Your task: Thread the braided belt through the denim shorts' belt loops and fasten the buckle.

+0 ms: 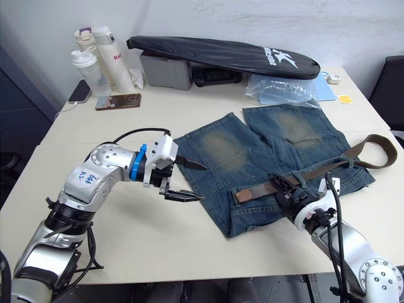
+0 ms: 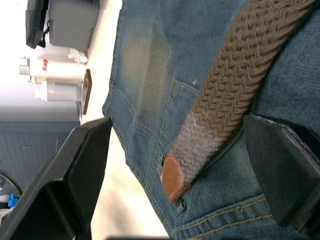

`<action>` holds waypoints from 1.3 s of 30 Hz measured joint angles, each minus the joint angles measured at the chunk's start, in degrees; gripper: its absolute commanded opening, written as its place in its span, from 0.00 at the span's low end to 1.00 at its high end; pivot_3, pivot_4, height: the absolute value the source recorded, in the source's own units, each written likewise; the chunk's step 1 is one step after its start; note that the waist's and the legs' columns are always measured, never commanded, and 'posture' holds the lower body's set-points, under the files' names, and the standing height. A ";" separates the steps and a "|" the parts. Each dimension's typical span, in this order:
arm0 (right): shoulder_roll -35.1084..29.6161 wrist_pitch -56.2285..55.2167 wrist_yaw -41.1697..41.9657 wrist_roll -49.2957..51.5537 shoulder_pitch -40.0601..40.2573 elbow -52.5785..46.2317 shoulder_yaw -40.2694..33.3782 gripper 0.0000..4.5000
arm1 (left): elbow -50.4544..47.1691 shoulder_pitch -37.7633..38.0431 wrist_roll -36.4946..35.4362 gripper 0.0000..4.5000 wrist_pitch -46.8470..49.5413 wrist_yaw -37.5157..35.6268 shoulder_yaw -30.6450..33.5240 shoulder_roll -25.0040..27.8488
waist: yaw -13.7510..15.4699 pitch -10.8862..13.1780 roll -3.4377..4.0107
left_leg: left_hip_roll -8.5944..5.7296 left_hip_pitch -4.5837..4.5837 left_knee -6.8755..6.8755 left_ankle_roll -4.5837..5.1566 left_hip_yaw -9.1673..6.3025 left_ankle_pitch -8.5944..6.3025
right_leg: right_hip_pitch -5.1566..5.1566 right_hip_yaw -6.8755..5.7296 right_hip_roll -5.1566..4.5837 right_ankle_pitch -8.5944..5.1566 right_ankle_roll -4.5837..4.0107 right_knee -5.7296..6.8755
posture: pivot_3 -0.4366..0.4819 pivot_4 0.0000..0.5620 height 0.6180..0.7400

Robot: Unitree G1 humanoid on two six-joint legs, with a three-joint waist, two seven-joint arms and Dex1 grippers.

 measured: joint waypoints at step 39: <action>2.88 4.31 4.56 0.03 -5.17 7.42 -2.41 0.00 | -0.32 0.33 0.51 1.00 -0.28 0.39 -0.11 1.73 | -0.06 0.01 0.04 | 0.01 -0.04 -0.12 0.00 0.00 0.00 | -0.04 -0.03 -0.04 0.00 -0.01 -0.09 | 0.48 0.27 1.00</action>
